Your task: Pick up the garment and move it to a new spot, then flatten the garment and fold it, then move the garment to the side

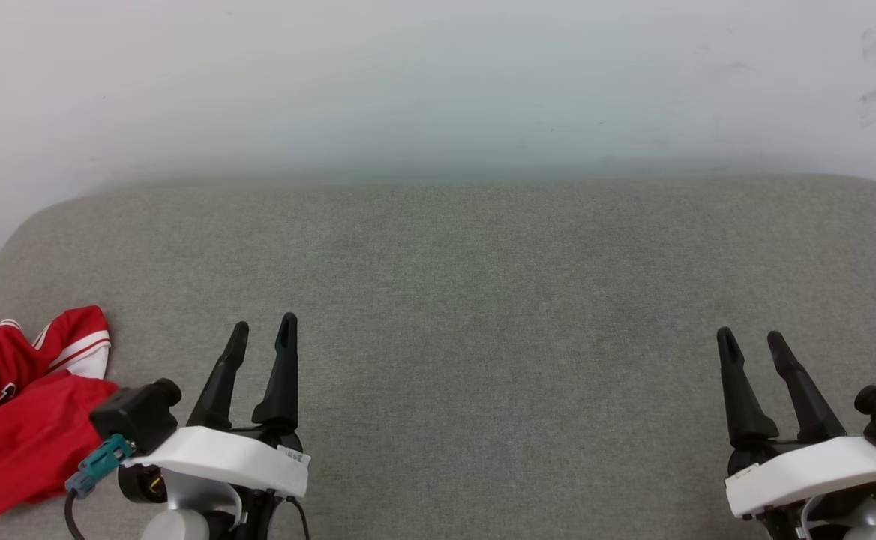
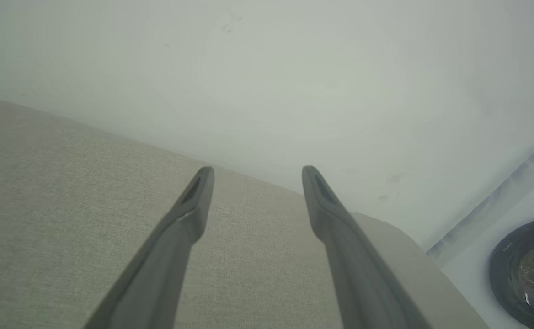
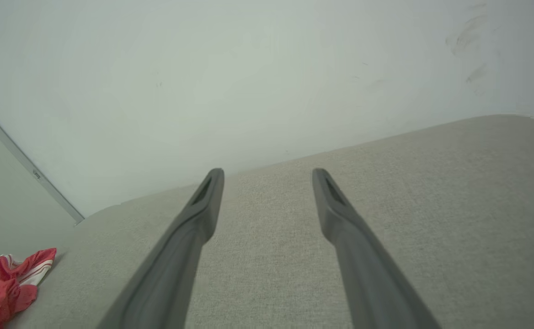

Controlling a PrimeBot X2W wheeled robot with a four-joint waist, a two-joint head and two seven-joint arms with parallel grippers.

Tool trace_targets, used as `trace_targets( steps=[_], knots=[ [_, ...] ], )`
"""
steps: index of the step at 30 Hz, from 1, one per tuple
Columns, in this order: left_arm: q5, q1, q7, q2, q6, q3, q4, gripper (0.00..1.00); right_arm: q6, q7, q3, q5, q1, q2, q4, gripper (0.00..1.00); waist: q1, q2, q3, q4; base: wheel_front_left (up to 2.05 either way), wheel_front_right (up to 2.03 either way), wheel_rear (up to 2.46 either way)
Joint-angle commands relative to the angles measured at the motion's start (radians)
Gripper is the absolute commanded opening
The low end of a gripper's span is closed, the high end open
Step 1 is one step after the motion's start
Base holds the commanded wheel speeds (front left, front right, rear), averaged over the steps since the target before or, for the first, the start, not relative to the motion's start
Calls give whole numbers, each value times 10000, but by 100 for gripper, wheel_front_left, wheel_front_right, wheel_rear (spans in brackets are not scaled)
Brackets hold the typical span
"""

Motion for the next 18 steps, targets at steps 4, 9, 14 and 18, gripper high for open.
trace_targets(
  steps=[4, 9, 14, 18],
  knots=[
    [881, -13, -188, 181, 145, -134, -180, 100, 0, 65, -46, -819, 97, 17, -317, 100, 0, 0, 2, -4, 0, 0, 0],
    [1553, 44, -319, 344, 288, -235, -168, 100, 0, 161, -130, -1584, 183, 22, -467, 100, 0, 0, -7, -20, 0, 0, 0],
    [2108, 111, -443, 475, 456, -325, -77, 100, 0, 244, -229, -2214, 248, 25, -609, 100, 0, 0, -23, -27, 0, 0, 0],
    [2478, 162, -538, 566, 583, -381, -22, 100, -1, 265, -314, -2661, 320, 25, -757, 100, 0, 0, -40, -31, 0, 0, 0]
  ],
)
